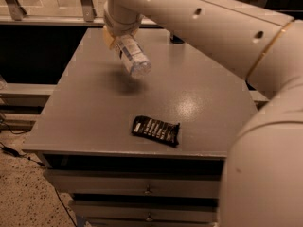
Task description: Place blue plastic bottle upright
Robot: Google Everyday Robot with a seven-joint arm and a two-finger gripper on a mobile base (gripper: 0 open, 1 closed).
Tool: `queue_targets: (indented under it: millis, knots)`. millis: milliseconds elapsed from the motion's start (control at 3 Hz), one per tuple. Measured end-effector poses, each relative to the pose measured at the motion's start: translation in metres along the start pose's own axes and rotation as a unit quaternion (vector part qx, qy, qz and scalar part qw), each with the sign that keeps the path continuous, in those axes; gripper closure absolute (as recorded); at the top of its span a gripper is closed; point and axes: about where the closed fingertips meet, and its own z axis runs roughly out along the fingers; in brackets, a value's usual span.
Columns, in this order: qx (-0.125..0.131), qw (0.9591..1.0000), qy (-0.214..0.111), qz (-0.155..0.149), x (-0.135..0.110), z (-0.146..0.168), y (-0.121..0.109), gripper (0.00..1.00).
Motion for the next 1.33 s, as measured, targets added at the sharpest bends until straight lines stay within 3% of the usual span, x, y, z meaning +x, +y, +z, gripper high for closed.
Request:
queue_targets:
  millis: [333,667,1000,1333]
  knots:
    - [-0.043,0.9965,-0.068,-0.022,0.009,-0.010,-0.007,1.00]
    - [-0.104,0.9764,-0.188,-0.026,-0.004,-0.024,-0.010,1.00]
    - [-0.132,0.9463,-0.294,-0.020,-0.033,-0.047,-0.014,1.00]
    - [-0.150,0.9178,-0.367,-0.018,-0.043,-0.064,-0.028,1.00]
